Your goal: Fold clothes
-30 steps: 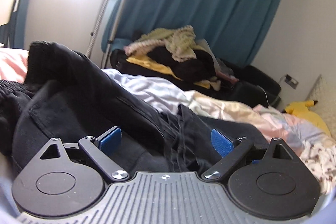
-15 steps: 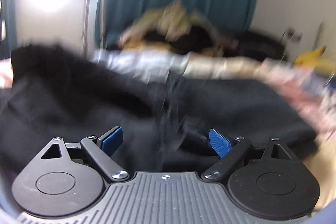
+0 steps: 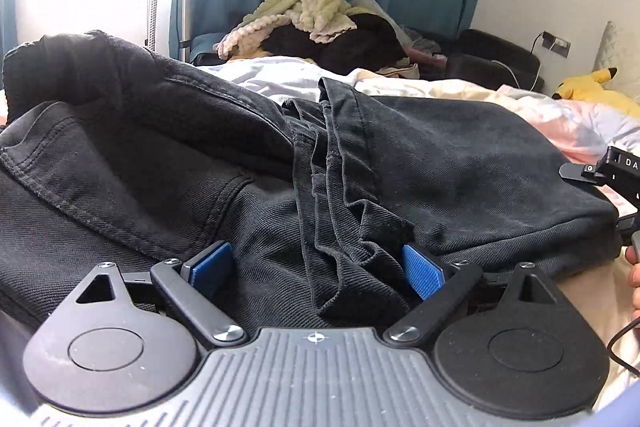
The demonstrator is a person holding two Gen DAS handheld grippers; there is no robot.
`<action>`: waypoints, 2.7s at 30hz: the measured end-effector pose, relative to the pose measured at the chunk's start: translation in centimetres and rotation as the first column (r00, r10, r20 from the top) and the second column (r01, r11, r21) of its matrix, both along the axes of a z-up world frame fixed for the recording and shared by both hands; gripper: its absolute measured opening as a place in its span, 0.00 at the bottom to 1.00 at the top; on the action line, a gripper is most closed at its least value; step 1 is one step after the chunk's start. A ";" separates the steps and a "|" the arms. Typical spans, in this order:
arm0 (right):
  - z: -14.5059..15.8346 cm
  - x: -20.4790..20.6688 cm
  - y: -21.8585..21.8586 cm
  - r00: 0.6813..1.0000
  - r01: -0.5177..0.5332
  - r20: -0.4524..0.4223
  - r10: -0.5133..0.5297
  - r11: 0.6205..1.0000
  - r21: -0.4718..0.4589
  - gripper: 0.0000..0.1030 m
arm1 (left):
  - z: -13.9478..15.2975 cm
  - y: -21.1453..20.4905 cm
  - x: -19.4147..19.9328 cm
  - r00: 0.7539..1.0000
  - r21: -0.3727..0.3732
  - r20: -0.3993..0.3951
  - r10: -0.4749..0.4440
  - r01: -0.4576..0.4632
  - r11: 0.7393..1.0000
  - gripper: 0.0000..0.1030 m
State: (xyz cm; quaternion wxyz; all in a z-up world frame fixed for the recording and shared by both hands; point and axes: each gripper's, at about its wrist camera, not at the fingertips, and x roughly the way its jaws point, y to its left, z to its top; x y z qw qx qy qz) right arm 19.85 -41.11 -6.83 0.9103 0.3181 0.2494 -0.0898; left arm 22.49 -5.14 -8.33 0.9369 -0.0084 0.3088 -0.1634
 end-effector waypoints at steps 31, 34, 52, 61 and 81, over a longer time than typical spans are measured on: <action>1.1 -1.1 5.4 0.967 -0.054 0.249 -0.049 0.919 0.392 0.94 | 0.7 -0.6 -0.7 0.999 -0.012 0.037 0.038 -0.038 0.999 0.92; -1.0 -0.7 5.0 0.987 0.034 0.137 -0.089 0.931 0.364 0.86 | 0.8 -0.6 -0.7 0.998 -0.019 0.042 0.042 -0.041 0.999 0.92; 8.9 -9.6 6.1 0.983 0.126 0.139 -0.123 0.992 -0.012 0.15 | 4.8 0.5 -3.5 0.983 -0.119 0.157 0.098 -0.079 0.990 0.92; 13.0 -19.7 5.0 0.950 0.233 0.238 -0.202 0.966 -0.109 0.15 | 1.8 -6.4 -6.2 0.973 -0.057 -0.043 -0.225 0.223 0.973 0.92; 18.2 -6.2 26.1 0.955 -0.022 0.252 0.158 0.883 -0.469 0.17 | 14.6 10.6 -7.0 0.985 -0.102 0.113 0.134 -0.122 0.987 0.93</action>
